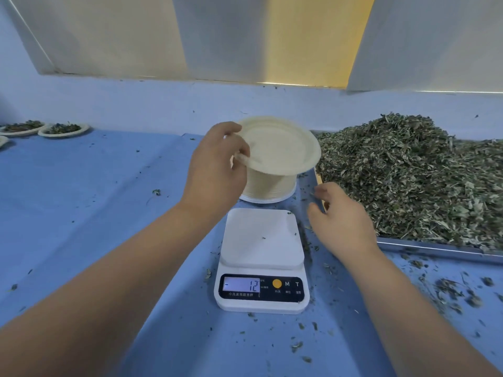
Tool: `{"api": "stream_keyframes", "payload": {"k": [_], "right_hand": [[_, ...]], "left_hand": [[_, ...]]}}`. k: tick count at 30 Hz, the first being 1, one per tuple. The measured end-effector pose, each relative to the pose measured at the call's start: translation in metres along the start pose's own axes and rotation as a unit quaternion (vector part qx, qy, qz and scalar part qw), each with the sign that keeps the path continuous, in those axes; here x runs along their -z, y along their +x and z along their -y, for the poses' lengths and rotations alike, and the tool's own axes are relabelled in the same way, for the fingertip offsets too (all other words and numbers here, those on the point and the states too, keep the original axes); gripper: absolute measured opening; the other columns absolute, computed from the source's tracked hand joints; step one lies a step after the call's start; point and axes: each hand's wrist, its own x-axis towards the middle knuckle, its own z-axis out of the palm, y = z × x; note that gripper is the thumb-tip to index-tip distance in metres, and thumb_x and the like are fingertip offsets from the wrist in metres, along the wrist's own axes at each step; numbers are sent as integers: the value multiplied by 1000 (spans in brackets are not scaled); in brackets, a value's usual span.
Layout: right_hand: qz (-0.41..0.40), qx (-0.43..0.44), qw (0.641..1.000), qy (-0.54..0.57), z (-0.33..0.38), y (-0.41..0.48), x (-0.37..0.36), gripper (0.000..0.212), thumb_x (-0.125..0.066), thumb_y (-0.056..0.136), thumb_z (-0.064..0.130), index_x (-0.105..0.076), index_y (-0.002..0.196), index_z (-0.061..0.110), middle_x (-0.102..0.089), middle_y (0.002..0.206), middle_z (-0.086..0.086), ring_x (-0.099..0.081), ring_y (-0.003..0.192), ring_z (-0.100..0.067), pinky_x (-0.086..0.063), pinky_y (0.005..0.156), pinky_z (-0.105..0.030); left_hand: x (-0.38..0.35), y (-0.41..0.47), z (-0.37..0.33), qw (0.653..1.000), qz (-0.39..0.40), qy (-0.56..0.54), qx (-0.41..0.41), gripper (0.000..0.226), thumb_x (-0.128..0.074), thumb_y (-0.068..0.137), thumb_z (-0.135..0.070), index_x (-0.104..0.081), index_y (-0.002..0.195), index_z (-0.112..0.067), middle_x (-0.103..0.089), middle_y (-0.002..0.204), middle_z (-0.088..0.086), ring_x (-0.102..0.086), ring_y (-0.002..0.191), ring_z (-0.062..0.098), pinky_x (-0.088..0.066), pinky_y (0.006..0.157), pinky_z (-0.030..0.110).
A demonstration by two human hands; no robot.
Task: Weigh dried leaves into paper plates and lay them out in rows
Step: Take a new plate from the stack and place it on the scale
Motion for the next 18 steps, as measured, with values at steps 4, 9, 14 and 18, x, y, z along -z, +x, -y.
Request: {"api": "stream_keyframes", "payload": {"k": [4,9,14,18], "right_hand": [[-41,10,993,108,-2,1,1,56,-67,87,35,-40,136,38,-63,115,24,-56,79,1,-44,65,-28],[-23,106,943,316,8,-1,-6,58,-77,77,2,-64,124,34,-69,106,28,-64,107,-2,-55,95,-35],[2,202,965,168,3,-7,-8,53,-76,83,7,-68,128,34,-69,125,15,-65,114,-4,-54,99,-36],[60,222,972,38,5,-9,-4,60,-65,89,19,-53,144,40,-74,117,2,-70,99,-24,-57,83,-44]], "left_hand": [[5,-31,4,975,-6,-173,137,39,-61,92,8,-79,95,-27,-56,136,-14,-53,131,-5,-46,93,8],[10,-64,11,947,-10,-267,179,39,-70,87,14,-78,92,-24,-75,114,1,-69,111,1,-55,97,23],[19,-71,32,899,41,-346,266,32,-73,87,10,-77,103,-17,-80,101,-7,-74,101,6,-57,90,19],[19,-76,48,886,65,-349,298,41,-72,87,11,-71,118,-15,-77,110,-11,-71,108,3,-55,87,14]]}}
